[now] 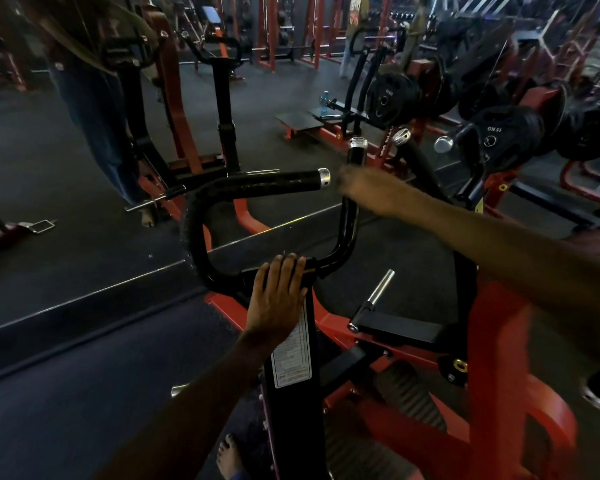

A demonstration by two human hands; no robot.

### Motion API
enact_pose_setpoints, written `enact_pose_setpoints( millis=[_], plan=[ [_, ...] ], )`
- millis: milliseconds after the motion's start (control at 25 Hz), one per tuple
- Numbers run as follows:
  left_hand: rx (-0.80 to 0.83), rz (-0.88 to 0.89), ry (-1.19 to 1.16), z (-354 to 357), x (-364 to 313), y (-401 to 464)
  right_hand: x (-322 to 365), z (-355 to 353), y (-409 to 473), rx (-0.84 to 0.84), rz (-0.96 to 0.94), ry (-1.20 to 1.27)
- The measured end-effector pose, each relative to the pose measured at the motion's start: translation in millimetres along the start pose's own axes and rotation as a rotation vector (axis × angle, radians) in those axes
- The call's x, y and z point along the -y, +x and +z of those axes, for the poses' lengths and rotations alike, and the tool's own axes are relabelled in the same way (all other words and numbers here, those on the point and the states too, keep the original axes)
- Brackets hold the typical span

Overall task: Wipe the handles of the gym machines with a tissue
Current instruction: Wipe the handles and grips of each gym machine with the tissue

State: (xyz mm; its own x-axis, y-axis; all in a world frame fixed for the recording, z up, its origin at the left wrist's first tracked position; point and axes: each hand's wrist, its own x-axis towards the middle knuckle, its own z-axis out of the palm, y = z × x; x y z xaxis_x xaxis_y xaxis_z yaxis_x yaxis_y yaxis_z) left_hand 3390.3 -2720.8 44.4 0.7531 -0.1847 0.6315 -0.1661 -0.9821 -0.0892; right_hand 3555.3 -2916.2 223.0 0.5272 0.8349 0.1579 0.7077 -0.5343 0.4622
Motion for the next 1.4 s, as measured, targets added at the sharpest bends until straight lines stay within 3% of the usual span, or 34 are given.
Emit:
enact_pose_setpoints(
  millis=[40, 120, 280, 360, 480, 680, 840, 1000, 1080, 1200, 1320, 1400],
  plan=[
    [-0.004, 0.003, -0.003, 0, 0, -1, 8, 8, -9, 0.055, -0.123, -0.007],
    [-0.008, 0.007, 0.006, 0, 1, -1, 0, -2, -8, 0.130, -0.141, -0.027],
    [0.004, 0.004, 0.002, -1, 0, 1, -27, -14, 18, -0.073, 0.130, -0.041],
    [0.008, 0.006, 0.004, -1, 1, 0, -8, -2, 7, 0.051, 0.117, 0.002],
    [0.006, 0.011, 0.005, -2, 1, 0, 4, -5, -1, 0.144, -0.046, 0.079],
    [-0.010, 0.013, 0.013, -3, 0, 1, -5, -11, 8, -0.033, 0.144, 0.102],
    [-0.035, 0.021, 0.008, -3, 0, 0, 58, 9, -32, 0.169, -0.280, 0.110],
    [-0.027, 0.014, 0.022, -4, 2, 5, 16, 2, -11, -0.027, 0.104, 0.064],
    [-0.019, 0.018, 0.037, -3, 2, 3, 44, 20, -20, -0.010, 0.048, -0.011],
    [-0.021, 0.022, 0.023, -3, 0, -1, 85, 38, -43, -0.013, -0.113, 0.175],
    [-0.016, 0.013, 0.020, -2, 1, 0, 70, 29, -27, -0.137, 0.002, 0.069],
    [0.015, 0.008, 0.027, -3, 1, -1, 87, 34, -24, -0.140, 0.157, 0.193]
  ],
)
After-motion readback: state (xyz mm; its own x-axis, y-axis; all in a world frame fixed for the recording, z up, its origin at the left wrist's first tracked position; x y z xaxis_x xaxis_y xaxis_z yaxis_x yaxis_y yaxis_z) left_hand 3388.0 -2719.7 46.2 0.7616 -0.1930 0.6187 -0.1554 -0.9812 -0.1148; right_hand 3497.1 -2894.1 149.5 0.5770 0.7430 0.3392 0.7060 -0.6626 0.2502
